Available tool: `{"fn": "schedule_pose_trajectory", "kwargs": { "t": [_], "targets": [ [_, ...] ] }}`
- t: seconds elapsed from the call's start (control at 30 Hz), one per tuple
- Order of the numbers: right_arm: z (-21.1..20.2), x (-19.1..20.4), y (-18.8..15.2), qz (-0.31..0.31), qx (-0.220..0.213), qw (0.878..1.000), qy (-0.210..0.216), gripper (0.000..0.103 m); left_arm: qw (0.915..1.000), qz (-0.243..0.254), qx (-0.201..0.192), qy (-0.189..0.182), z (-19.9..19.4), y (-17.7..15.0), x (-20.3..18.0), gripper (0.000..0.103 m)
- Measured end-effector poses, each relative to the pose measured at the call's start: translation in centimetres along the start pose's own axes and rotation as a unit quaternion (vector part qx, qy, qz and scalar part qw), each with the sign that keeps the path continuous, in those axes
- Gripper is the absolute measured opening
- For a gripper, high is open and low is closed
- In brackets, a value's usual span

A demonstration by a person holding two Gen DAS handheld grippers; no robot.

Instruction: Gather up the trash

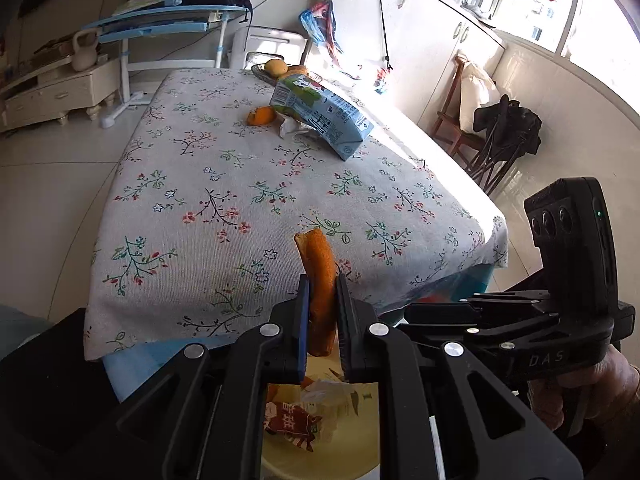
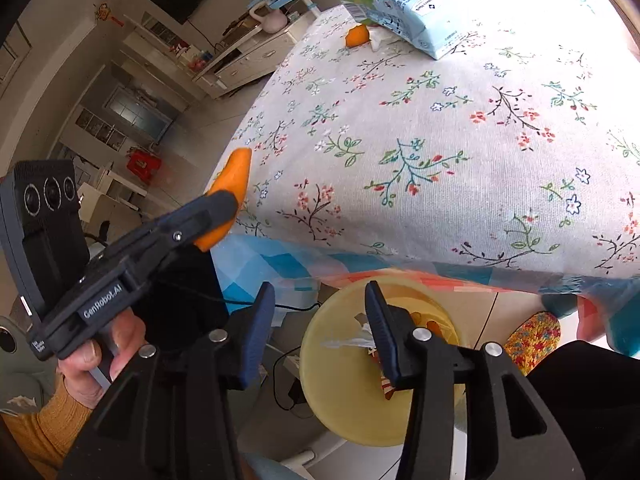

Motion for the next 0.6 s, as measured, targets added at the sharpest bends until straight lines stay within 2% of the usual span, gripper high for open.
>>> {"fn": "schedule_pose_trajectory", "kwargs": {
  "t": [0.2,0.33,0.4,0.43,0.47,0.53,0.6],
  "targets": [
    [-1.1,-1.3,0.3,0.026,-0.038,0.999,-0.019,0.049,0.9976,0.045,0.053,-0.007,0.6,-2.7,-1.4,0.013],
    [-1.8,-1.8,0.4,0.035,-0.058,0.997,-0.027,0.05,0.9898,0.088,0.112,-0.007,1.5,-5.0,-2.2,0.014],
    [-2.2,-1.8,0.8,0.038,-0.064,0.997,-0.031,0.05,0.9854,0.107,0.132,-0.007,1.7,-6.1,-2.5,0.018],
    [-2.3,-1.9,0.8,0.039,-0.067,0.997,-0.032,0.051,0.9843,0.112,0.136,-0.006,1.7,-6.5,-2.5,0.025],
    [-2.4,-1.9,0.9,0.039,-0.068,0.996,-0.034,0.052,0.9841,0.113,0.137,-0.004,1.6,-6.6,-2.5,0.034],
    [-2.4,-1.8,0.8,0.04,-0.068,0.996,-0.036,0.054,0.9858,0.107,0.129,-0.005,1.1,-6.5,-2.3,0.043],
    [-2.4,-1.9,0.8,0.039,-0.067,0.996,-0.038,0.055,0.9883,0.097,0.118,-0.008,0.6,-5.9,-2.0,0.046]
  ]
}}
Point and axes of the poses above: each gripper's, at about its wrist camera, not at the fingertips, and z roughly the way its jaws point, x to its left, y to its top, the point moved 2 cm from there along z, roughly the way its jaws point, and after that the axes turned 14 degrees about -z, right-handed, at the moved point
